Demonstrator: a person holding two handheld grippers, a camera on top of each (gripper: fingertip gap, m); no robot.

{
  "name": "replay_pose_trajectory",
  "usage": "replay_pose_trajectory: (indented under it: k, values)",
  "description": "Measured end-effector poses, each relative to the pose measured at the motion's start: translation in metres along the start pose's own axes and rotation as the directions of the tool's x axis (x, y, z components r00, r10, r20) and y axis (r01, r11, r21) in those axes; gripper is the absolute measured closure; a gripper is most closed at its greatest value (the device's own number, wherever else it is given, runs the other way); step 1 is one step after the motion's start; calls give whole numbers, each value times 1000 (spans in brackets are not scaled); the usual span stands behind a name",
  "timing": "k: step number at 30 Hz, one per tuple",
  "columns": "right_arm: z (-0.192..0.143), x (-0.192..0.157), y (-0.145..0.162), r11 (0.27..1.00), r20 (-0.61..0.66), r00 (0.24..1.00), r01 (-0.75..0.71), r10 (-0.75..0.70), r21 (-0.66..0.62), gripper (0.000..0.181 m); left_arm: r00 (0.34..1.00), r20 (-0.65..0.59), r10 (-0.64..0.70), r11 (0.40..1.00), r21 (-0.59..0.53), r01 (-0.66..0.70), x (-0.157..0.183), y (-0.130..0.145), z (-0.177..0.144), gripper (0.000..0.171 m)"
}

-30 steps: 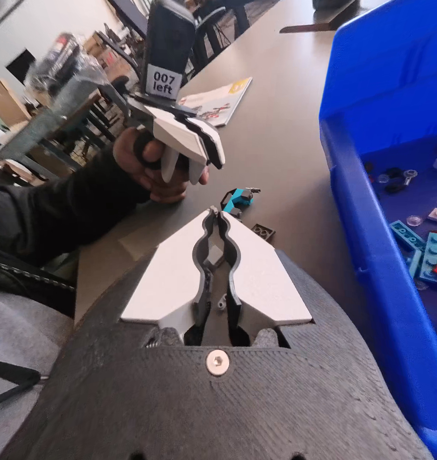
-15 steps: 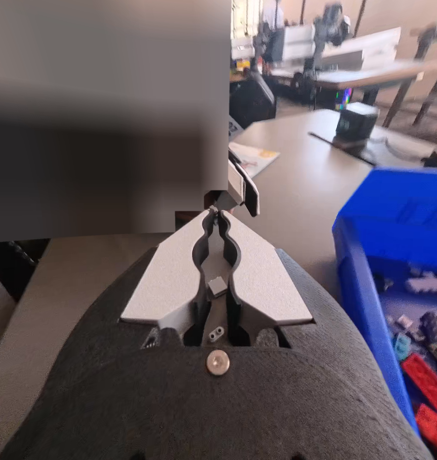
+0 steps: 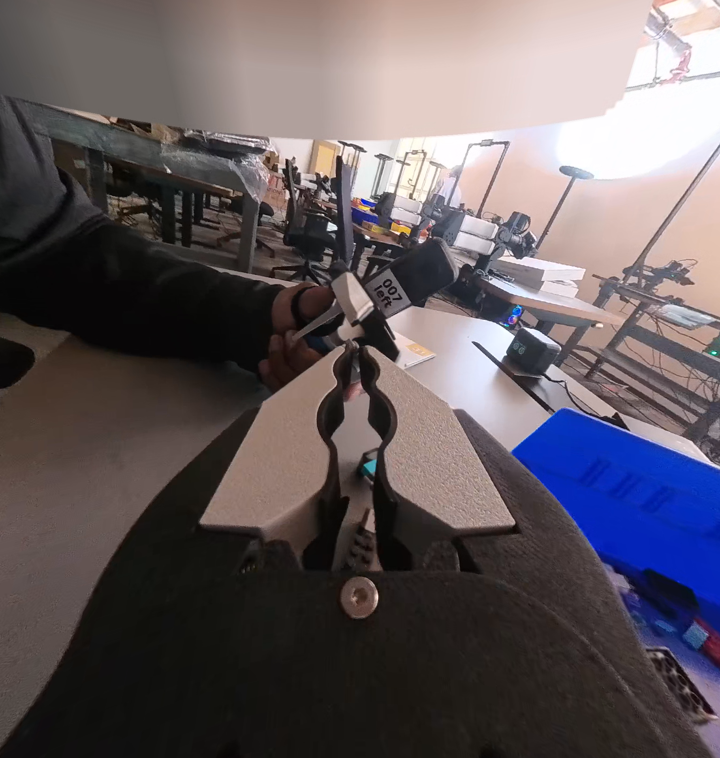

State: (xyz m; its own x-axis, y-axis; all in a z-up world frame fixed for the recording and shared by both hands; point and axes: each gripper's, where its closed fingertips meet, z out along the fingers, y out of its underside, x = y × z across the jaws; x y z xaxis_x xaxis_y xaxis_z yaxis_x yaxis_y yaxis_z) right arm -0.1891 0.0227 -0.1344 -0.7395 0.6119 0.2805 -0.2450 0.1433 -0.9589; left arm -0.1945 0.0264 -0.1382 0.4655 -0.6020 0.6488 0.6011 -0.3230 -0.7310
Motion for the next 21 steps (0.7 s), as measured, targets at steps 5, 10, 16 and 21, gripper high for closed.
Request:
replay_pose_trajectory:
  k: [5, 10, 16, 21]
  values:
    - [2, -1, 0, 998, 19, 998, -61, 61, 7, 177, 1000, -21, -6, 999, -39, 6, 2, 8, 4, 140]
    - [2, -4, -2, 993, 48, 992, -119, 118, 21, 177, 999, -51, -15, 998, -62, 12, 6, 14, 7, 141]
    - [2, -3, -1, 973, 89, 970, -230, 228, 21, 177, 994, -103, -40, 998, -47, 35, 12, 13, 8, 146]
    - [3, -6, -1, 954, 133, 946, -299, 295, 9, 177, 989, -131, -64, 997, -38, 60, 14, 13, 10, 147]
